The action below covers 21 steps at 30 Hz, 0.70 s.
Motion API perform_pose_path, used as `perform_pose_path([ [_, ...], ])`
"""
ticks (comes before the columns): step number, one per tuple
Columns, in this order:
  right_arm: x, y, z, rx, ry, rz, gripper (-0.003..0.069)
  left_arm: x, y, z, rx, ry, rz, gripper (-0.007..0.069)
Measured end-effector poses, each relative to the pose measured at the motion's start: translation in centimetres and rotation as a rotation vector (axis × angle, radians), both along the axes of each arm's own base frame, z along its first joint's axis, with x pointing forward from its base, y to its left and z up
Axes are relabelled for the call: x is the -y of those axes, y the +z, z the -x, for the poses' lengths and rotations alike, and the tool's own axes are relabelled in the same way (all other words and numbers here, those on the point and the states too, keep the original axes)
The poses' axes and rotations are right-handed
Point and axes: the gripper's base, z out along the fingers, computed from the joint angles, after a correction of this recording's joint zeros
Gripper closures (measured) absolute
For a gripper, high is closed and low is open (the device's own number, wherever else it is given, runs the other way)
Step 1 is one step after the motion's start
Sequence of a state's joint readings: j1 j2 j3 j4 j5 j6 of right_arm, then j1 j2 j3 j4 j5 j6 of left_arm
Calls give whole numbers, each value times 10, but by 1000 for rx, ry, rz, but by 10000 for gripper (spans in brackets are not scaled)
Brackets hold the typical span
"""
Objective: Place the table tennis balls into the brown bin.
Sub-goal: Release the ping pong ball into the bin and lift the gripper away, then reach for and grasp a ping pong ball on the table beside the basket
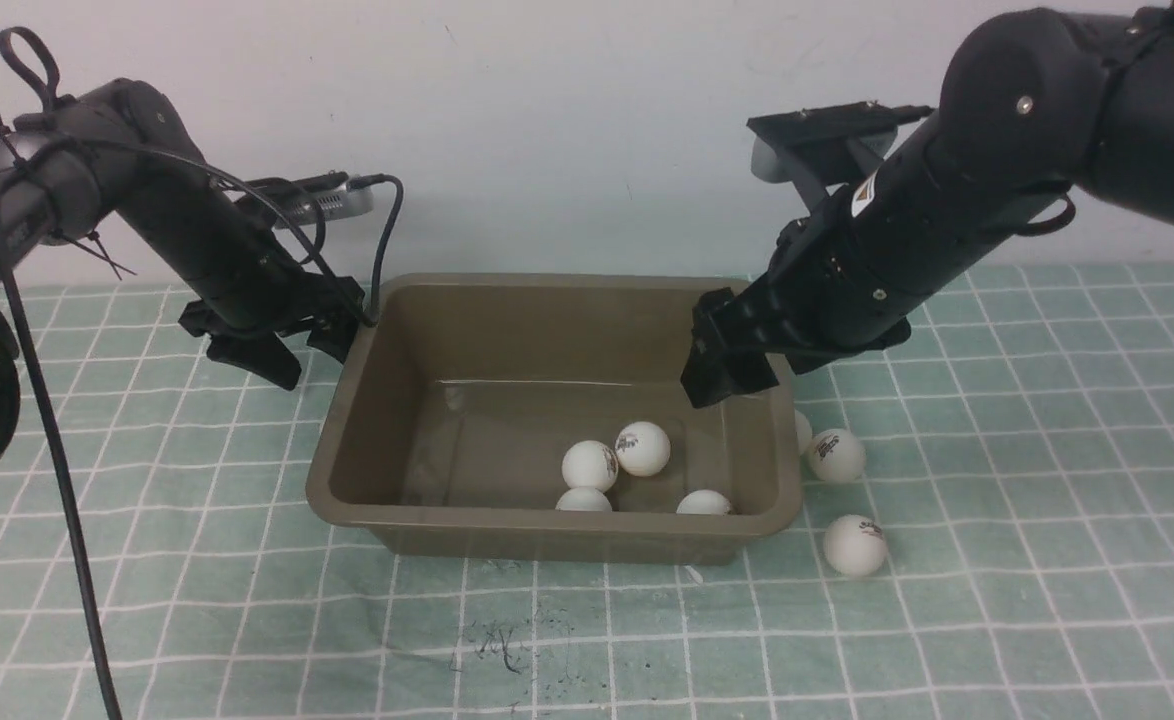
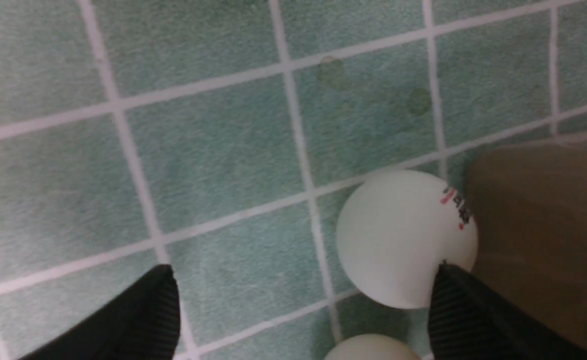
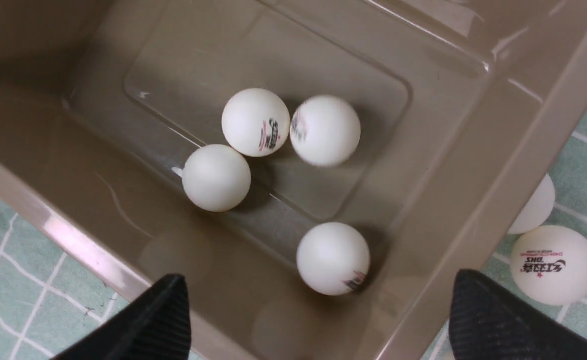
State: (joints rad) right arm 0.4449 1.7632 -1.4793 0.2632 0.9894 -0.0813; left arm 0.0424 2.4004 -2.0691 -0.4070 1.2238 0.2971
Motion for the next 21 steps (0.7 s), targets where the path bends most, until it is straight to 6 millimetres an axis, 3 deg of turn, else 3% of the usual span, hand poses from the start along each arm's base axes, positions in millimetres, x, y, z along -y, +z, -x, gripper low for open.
perform_pose_path([
  [9,4,-1,-1,16,-2,44,36,1,15,-11,72,0,7,29],
  [12,4,-1,-1,17,-2,44,39,12,21,-13,94,-16,22,31],
  [21,6,-1,-2,32,5,82,52,33,-11,-13,35,-98,-86,31],
])
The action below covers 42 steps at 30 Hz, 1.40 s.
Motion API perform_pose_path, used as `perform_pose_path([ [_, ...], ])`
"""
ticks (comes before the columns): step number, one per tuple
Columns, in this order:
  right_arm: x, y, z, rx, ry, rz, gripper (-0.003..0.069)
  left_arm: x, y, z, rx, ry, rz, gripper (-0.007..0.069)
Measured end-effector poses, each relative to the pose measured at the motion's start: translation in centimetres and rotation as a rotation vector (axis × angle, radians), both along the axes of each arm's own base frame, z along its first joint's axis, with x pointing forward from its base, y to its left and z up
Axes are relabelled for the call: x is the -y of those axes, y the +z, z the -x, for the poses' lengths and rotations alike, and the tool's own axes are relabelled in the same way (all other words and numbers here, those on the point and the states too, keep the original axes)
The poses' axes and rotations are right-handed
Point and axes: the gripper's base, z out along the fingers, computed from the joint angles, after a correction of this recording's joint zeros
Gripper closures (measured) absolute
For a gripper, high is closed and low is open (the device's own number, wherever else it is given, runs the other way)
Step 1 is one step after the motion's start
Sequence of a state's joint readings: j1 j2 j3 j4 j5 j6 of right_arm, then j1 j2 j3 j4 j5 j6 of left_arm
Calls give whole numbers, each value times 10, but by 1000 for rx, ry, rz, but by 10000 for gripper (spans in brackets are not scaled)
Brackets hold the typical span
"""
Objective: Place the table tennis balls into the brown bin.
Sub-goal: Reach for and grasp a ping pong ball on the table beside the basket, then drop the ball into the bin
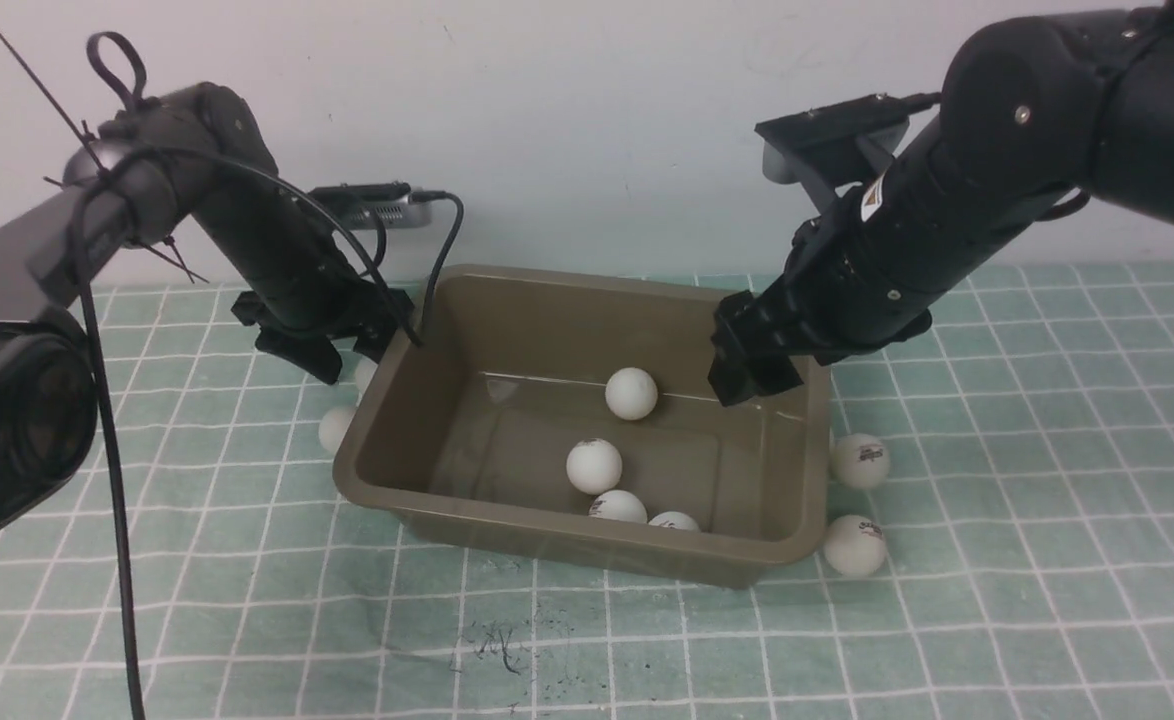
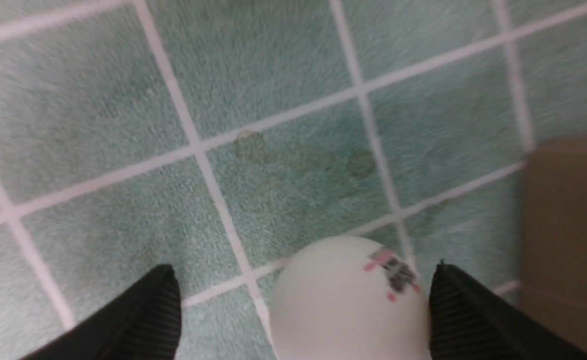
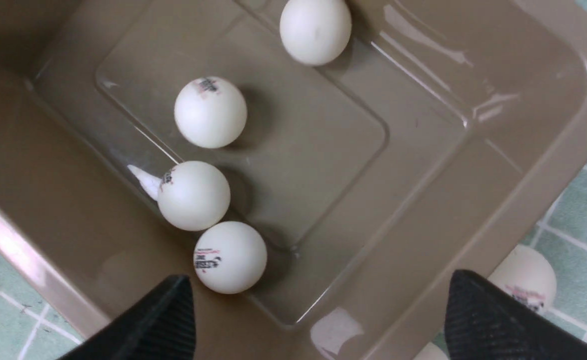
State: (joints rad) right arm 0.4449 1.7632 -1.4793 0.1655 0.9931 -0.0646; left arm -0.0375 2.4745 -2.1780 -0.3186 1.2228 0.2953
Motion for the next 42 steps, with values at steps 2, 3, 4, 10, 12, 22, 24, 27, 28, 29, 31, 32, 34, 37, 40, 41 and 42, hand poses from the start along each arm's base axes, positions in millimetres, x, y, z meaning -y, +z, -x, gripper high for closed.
perform_pose_path([
  [2,1,0,0,2,2,7,55,0,-1,0,-3,1,-3,41],
  [3,1,0,0,2,3,12,58,0,-1,0,-3,2,-4,69],
  [4,1,0,0,4,5,20,62,0,-1,0,-3,2,-4,123],
  [10,21,-3,-5,-6,-67,129,118,-4,10,-4,39,-6,-55,270],
  [12,38,-4,-8,-30,-118,171,144,-7,25,-3,69,0,-82,270],
  [22,111,-30,-32,-224,-383,81,187,33,166,36,354,-86,1,270],
  [24,108,-46,-39,-257,-374,68,187,52,163,39,352,-144,14,270],
  [27,104,-70,-46,-300,-346,73,187,83,143,39,308,-216,23,270],
  [28,102,-78,-48,-320,-346,68,187,92,133,39,287,-237,23,270],
  [29,102,-82,-49,-327,-342,68,187,101,124,38,269,-255,23,270],
  [31,101,-89,-51,-335,-337,63,187,114,109,38,238,-280,22,246],
  [32,100,-90,-52,-330,-329,54,188,121,101,38,220,-291,21,201],
  [34,99,-90,-53,-326,-323,42,188,127,95,39,207,-296,18,137],
  [37,96,-91,-55,-311,-305,15,188,130,94,40,196,-272,4,66],
  [40,95,-95,-59,-286,-293,10,188,122,105,41,204,-191,-39,93],
  [41,95,-97,-60,-284,-290,10,188,117,111,43,214,-165,-59,137],
  [42,95,-98,-60,-284,-290,10,188,116,115,43,221,-159,-62,161],
])
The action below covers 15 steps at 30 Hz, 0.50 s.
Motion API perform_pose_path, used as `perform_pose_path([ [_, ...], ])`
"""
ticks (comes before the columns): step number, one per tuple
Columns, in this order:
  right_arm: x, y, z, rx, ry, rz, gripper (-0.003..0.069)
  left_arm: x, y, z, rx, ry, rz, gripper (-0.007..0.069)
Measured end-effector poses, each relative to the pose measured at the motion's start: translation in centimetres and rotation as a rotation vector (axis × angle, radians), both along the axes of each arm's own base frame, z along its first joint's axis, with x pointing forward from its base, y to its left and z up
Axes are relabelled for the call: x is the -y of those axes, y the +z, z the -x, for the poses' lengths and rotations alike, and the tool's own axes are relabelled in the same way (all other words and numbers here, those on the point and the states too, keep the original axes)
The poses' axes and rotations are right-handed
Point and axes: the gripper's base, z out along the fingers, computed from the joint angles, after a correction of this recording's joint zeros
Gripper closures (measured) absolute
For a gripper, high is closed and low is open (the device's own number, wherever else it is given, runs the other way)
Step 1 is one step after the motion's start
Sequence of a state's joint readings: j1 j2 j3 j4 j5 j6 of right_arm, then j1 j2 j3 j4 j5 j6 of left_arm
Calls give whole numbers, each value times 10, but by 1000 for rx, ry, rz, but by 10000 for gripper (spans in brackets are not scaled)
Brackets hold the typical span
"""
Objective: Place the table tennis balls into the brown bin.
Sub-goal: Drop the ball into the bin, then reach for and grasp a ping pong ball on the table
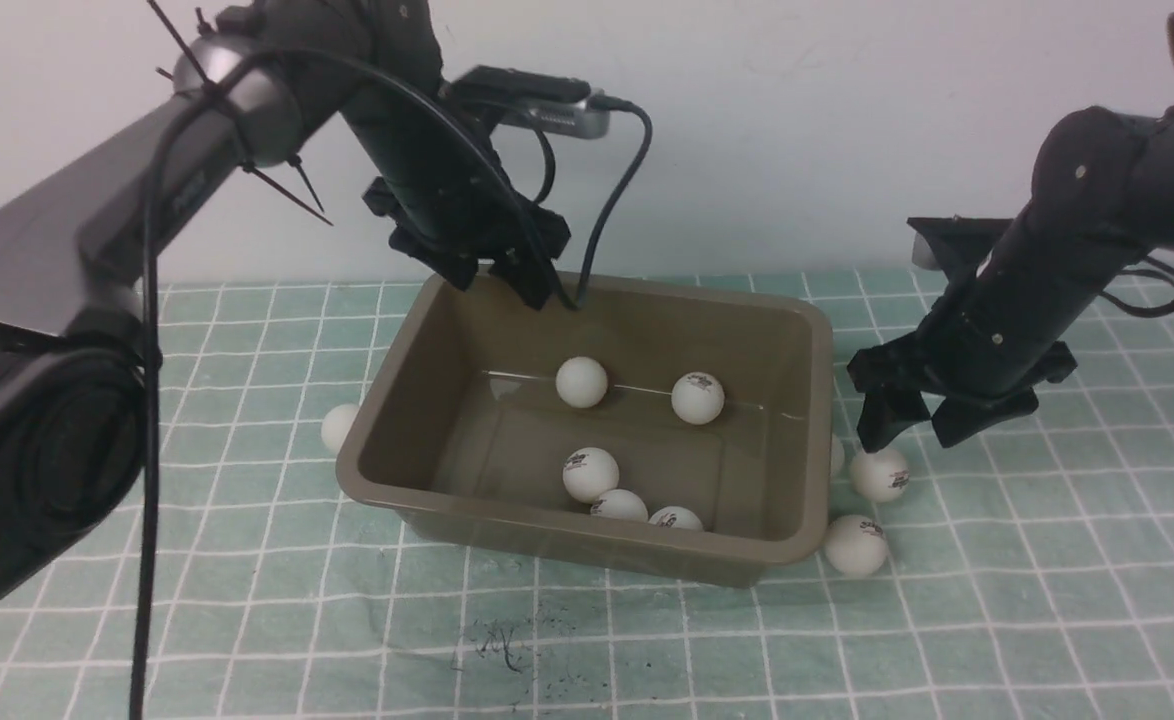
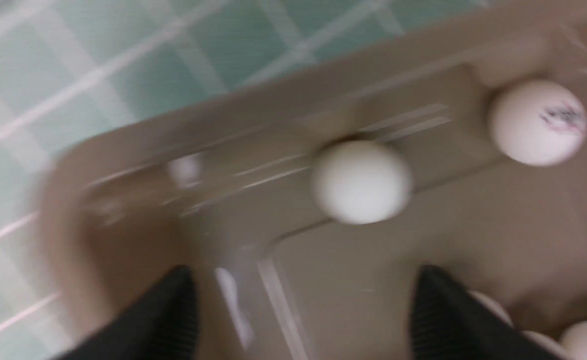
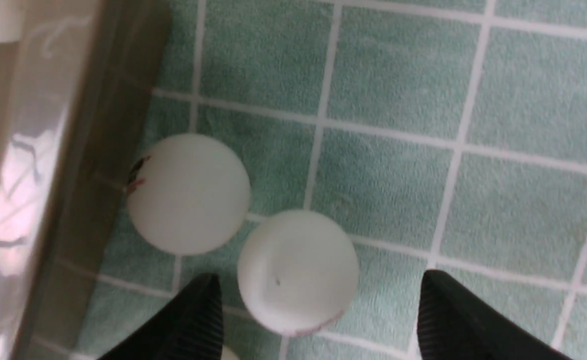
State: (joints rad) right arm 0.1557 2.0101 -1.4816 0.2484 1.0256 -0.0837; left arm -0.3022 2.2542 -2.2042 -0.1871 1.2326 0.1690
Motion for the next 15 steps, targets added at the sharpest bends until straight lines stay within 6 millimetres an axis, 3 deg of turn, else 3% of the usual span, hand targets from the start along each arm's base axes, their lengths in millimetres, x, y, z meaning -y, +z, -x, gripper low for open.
perform_pose_path([
  [1,-1,-7,-2,-7,1,0,188,-11,17,7,28,41,-31,314],
  [3,-2,-17,-4,-26,-1,0,188,-21,30,16,42,60,-53,461],
  [4,-2,-18,-4,-28,-1,0,188,-23,34,17,50,62,-53,477],
  [6,-3,-32,-6,-53,11,-3,189,-46,56,38,60,103,-62,604],
  [9,-3,-37,-6,-62,26,1,209,-66,61,51,42,142,-68,624],
  [12,-3,-37,-6,-64,32,1,305,-98,61,63,8,213,-75,629],
  [13,-2,-33,-4,-72,40,6,298,-117,56,69,-23,257,-70,629],
  [15,-2,-26,0,-82,48,6,297,-133,49,74,-59,289,-62,629],
])
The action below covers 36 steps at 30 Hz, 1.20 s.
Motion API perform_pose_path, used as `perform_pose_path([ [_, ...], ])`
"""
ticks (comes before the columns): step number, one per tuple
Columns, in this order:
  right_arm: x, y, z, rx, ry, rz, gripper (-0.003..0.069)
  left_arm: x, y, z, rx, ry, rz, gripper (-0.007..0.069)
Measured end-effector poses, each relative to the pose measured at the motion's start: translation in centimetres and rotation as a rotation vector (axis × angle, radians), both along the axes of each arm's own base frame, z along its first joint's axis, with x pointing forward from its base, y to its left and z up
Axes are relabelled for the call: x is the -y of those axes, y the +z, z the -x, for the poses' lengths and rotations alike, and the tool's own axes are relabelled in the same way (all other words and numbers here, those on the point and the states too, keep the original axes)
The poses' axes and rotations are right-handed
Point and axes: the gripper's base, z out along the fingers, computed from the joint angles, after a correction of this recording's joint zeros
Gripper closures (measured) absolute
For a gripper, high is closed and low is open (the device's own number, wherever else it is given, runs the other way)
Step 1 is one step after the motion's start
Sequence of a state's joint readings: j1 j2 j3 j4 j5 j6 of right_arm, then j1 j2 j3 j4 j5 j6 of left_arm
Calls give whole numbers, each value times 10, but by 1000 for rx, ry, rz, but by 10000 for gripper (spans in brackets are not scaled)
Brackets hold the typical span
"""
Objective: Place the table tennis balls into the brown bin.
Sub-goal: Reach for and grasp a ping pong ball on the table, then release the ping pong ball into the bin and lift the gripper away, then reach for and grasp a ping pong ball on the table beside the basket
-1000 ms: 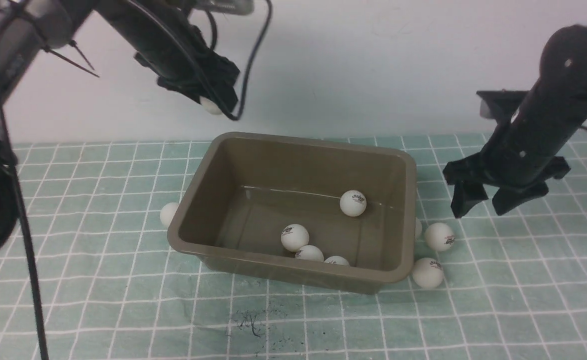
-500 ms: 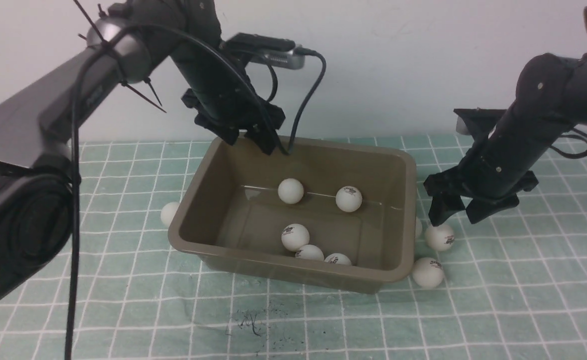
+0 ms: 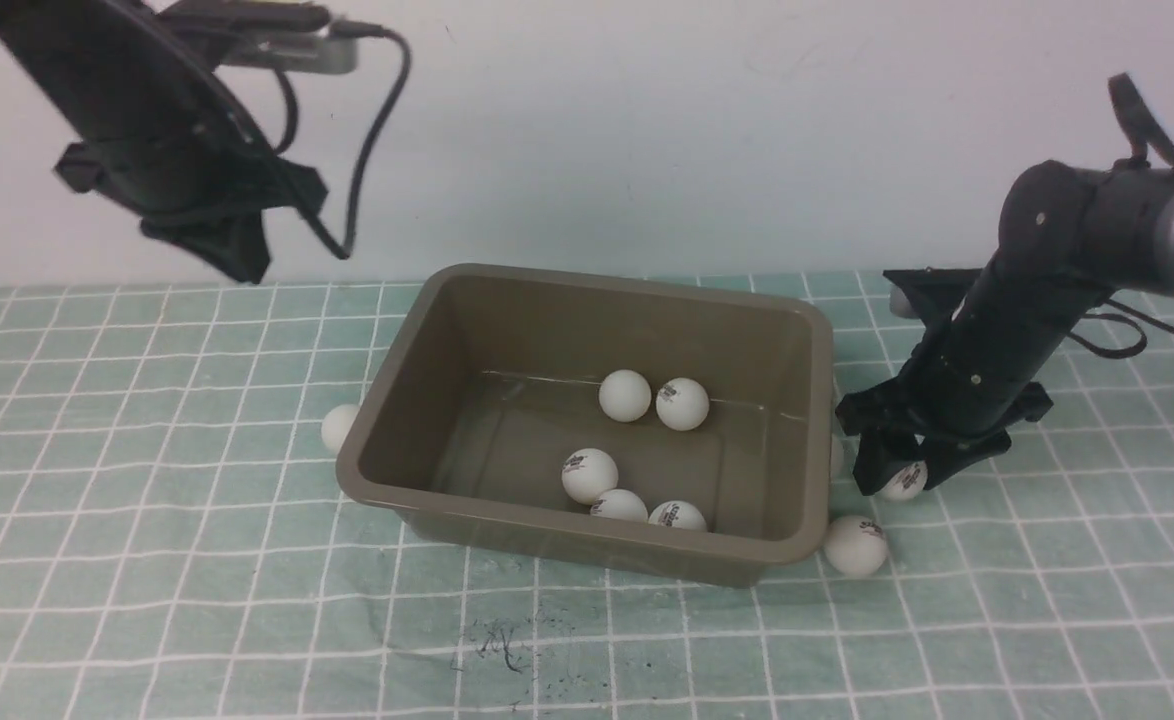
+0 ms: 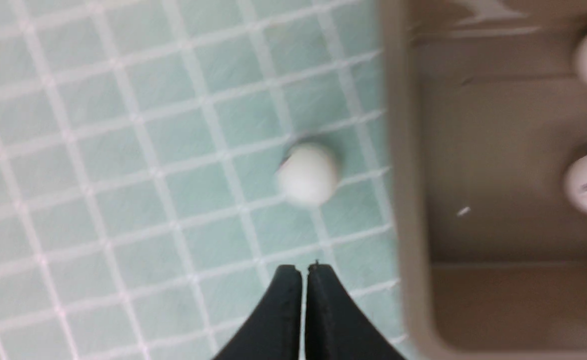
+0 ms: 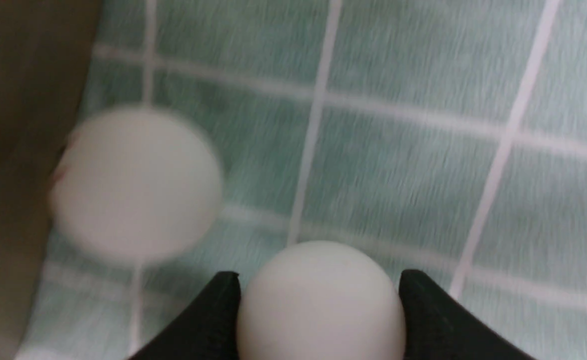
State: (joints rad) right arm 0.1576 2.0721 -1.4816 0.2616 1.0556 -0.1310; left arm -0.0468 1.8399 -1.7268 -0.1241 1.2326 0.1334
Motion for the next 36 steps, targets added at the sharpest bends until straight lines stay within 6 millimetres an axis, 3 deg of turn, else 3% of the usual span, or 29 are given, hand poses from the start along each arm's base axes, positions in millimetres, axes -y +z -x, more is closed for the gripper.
perform_pose_path([
  [1,0,2,1,-1,1,0,297,-2,1,0,2,3,2,629],
  [5,-3,65,18,85,-14,-57,298,-19,-32,8,-108,-13,17,627],
  [7,-17,99,29,189,20,-105,298,-18,-48,9,-150,-43,29,612],
  [9,-40,118,36,309,117,-141,298,-12,-67,2,-168,-75,47,562],
  [12,-70,120,38,398,205,-172,298,-6,-86,-10,-139,-93,66,447],
  [14,-79,118,38,412,222,-180,293,-5,-95,-15,-128,-91,78,383],
  [15,-87,112,35,430,231,-184,253,-3,-106,-22,-116,-78,95,293],
  [16,-88,112,35,431,233,-185,246,-3,-109,-24,-107,-74,97,271],
  [20,-90,114,32,444,242,-180,34,3,-138,-39,-66,-55,123,77],
  [24,-86,135,36,448,268,-147,-5,6,-158,-46,-62,-54,124,60],
  [27,-73,165,48,469,271,-61,73,7,-168,-49,-67,-45,129,181],
  [28,-67,174,54,478,272,-17,125,7,-167,-49,-67,-45,129,264],
  [30,-57,186,63,487,271,52,216,6,-163,-49,-90,-62,114,280],
  [31,-43,193,73,479,249,124,336,5,-155,-50,-97,-68,101,269],
  [32,-42,192,73,469,244,125,352,5,-155,-50,-97,-68,101,269],
  [34,-18,189,86,416,174,192,533,1,-125,-53,-74,-78,75,269],
  [36,-3,171,93,349,110,207,617,1,-90,-51,-19,-91,71,269],
])
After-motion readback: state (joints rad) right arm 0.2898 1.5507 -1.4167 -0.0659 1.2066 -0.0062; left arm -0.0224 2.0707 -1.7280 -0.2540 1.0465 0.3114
